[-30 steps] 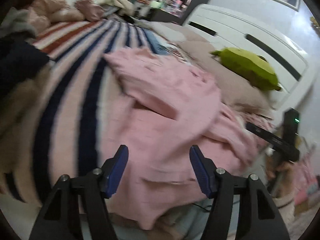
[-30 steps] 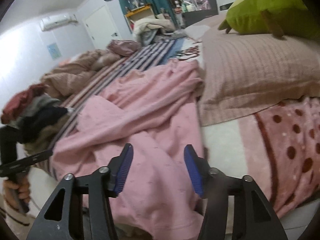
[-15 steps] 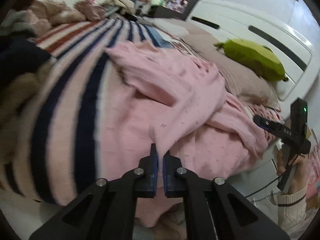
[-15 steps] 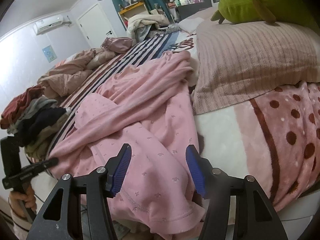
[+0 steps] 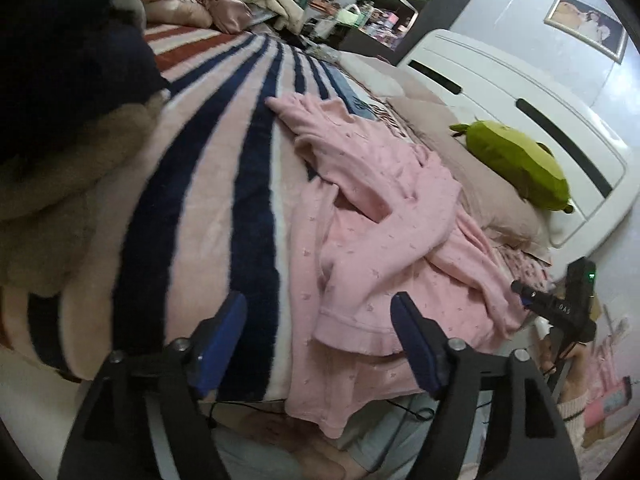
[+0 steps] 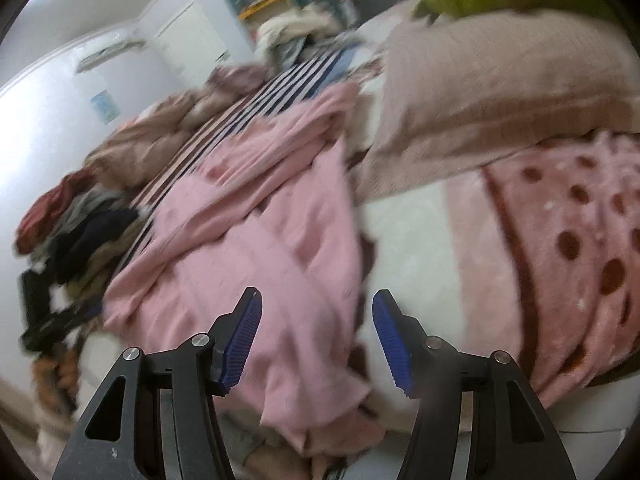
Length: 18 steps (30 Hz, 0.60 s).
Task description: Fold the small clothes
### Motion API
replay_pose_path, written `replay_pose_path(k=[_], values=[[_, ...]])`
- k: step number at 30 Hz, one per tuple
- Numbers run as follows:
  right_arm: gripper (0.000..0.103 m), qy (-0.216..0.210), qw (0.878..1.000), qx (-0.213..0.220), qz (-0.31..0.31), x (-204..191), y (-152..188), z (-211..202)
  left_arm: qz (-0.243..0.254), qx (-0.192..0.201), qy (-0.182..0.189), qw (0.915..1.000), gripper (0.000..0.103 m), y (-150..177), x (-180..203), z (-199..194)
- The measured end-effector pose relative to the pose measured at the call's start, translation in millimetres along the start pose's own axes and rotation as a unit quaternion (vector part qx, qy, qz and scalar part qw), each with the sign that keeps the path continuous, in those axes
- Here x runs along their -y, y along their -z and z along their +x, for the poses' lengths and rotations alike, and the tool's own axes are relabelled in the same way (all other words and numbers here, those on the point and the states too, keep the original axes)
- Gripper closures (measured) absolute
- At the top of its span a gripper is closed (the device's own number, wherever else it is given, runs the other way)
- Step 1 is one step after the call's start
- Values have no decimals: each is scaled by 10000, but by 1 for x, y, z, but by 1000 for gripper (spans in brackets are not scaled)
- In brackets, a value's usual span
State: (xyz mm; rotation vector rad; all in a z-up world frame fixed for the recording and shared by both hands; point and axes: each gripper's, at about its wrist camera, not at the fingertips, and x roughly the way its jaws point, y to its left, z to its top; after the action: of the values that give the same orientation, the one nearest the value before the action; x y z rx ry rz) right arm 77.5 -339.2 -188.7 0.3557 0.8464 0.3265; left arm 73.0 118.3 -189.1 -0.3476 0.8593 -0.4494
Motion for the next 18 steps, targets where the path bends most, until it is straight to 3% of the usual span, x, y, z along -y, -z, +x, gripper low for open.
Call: replay_pose_path(k=[2, 4, 8, 12, 14, 16, 17, 18], values=[[49, -295, 9989, -310, -174, 1, 4, 2, -55, -107, 252, 9996, 31, 0, 1, 9], [41, -580, 9963, -550, -305, 2, 10, 7, -123, -239, 431, 9987, 31, -1, 3, 22], [28, -1108, 9921, -553, -202, 7, 11, 12, 73, -308, 366, 9988, 26, -6, 16, 39], [28, -1587, 9857, -546, -138, 11, 6, 19, -30, -324, 502, 9982, 27, -16, 23, 58], [34, -1577, 9856, -563, -254, 7, 3, 22, -44, -321, 482, 9983, 32, -20, 27, 66], [61, -1528, 9851, -693, -386, 0, 0, 31, 12, -339, 381, 9987, 44, -21, 32, 72], [68, -1516, 9849, -749, -386, -2, -1, 37, 60, -359, 328, 9988, 49, -21, 34, 73], [84, -1474, 9850, -810, -374, -3, -2, 45, 120, -387, 240, 9989, 61, -21, 36, 75]])
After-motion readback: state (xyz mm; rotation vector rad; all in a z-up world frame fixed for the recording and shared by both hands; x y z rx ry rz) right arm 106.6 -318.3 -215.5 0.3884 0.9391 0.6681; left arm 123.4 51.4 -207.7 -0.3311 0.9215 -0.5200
